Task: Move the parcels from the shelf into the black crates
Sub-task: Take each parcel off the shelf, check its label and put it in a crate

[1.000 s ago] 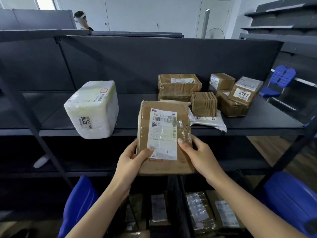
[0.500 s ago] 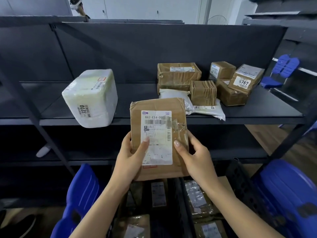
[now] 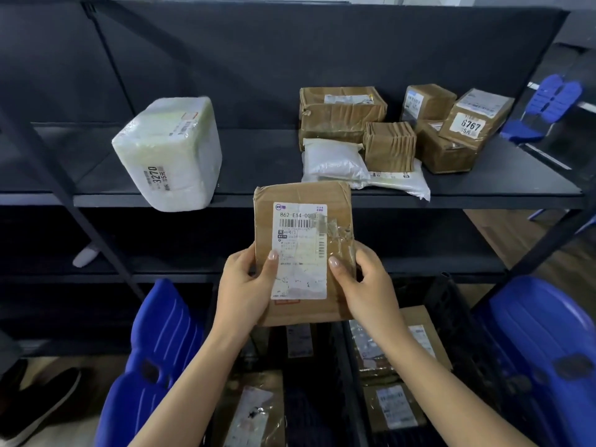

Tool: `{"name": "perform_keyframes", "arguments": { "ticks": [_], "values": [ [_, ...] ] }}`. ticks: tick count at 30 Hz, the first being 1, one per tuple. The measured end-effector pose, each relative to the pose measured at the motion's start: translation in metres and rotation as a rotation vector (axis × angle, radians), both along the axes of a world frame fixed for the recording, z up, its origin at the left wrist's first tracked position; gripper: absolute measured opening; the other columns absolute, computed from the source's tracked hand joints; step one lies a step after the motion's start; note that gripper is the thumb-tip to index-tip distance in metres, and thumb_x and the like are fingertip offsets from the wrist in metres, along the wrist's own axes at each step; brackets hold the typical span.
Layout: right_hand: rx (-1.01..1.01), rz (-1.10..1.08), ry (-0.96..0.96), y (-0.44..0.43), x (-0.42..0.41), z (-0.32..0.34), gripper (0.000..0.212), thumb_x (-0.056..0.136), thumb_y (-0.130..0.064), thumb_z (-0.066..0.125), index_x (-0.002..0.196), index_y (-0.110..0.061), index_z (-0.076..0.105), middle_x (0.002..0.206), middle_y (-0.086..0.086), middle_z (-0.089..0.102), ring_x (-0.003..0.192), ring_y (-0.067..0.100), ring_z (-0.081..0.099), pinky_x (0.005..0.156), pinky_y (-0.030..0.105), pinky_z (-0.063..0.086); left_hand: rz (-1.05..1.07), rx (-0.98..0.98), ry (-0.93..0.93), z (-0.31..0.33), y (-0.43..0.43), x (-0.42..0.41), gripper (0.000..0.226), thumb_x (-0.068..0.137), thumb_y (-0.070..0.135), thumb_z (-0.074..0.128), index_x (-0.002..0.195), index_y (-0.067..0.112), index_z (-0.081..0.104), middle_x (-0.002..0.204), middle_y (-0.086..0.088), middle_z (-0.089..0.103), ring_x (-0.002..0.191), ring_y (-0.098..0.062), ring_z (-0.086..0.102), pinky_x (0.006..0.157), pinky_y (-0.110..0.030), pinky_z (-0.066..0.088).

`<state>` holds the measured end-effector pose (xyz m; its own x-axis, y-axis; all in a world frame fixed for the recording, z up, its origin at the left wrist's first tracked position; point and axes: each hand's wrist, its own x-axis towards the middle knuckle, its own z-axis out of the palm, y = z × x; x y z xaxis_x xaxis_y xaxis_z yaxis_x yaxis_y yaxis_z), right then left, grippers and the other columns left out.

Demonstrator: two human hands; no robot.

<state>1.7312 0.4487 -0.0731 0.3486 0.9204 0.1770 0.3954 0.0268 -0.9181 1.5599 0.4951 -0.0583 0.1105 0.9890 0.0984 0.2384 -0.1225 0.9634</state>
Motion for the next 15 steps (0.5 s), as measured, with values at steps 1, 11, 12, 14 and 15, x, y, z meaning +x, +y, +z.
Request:
{"name": "perform_keyframes", "arguments": {
  "ticks": [1, 11, 12, 14, 15],
  "values": [
    [-0.008, -0.016, -0.019, -0.002, -0.002, -0.006, 0.044, 0.094, -0.032, 0.056, 0.137, -0.026, 0.048, 0.132, -0.017, 0.049, 0.116, -0.006, 0.047, 0.087, 0.001, 0.036, 0.005, -0.027, 0.024, -0.008, 0.0, -0.001, 0.019, 0.091, 0.039, 0.055, 0.084, 0.054, 0.062, 0.1, 0.015, 0.068, 0.09, -0.004, 0.067, 0.074, -0.028, 0.057],
    [-0.331, -0.094, -0.105, -0.037, -0.017, -0.102, 0.051, 0.095, -0.029, 0.054, 0.143, -0.021, 0.038, 0.132, -0.009, 0.056, 0.119, 0.009, 0.053, 0.094, 0.02, 0.044, 0.062, -0.302, 0.264, -0.116, -0.027, 0.0, 0.003, 0.092, 0.022, 0.058, 0.091, 0.022, 0.062, 0.088, 0.01, 0.068, 0.081, -0.011, 0.064, 0.058, -0.024, 0.047],
    [-0.363, -0.099, -0.104, -0.041, -0.018, -0.112, 0.051, 0.095, -0.028, 0.053, 0.143, -0.02, 0.037, 0.132, -0.007, 0.056, 0.119, 0.01, 0.054, 0.093, 0.02, 0.044, 0.056, -0.325, 0.287, -0.127, -0.032, -0.001, 0.008, 0.091, 0.021, 0.059, 0.084, 0.024, 0.059, 0.083, 0.011, 0.067, 0.077, -0.012, 0.062, 0.055, -0.023, 0.044],
    [-0.414, -0.102, -0.079, -0.049, -0.021, -0.13, 0.054, 0.096, -0.026, 0.053, 0.146, -0.02, 0.033, 0.136, -0.006, 0.054, 0.121, 0.01, 0.053, 0.094, 0.019, 0.041, 0.044, -0.394, 0.299, -0.146, -0.041, -0.002, 0.01, 0.091, 0.022, 0.059, 0.081, 0.023, 0.057, 0.082, 0.007, 0.068, 0.075, -0.014, 0.062, 0.057, -0.028, 0.047],
    [-0.44, -0.104, -0.072, -0.053, -0.022, -0.137, 0.057, 0.096, -0.026, 0.053, 0.148, -0.02, 0.03, 0.138, -0.007, 0.052, 0.124, 0.01, 0.051, 0.093, 0.018, 0.038, 0.041, -0.43, 0.301, -0.153, -0.045, -0.003, 0.006, 0.091, 0.022, 0.059, 0.085, 0.02, 0.059, 0.085, 0.006, 0.068, 0.077, -0.015, 0.063, 0.062, -0.032, 0.05]
  ]
}}
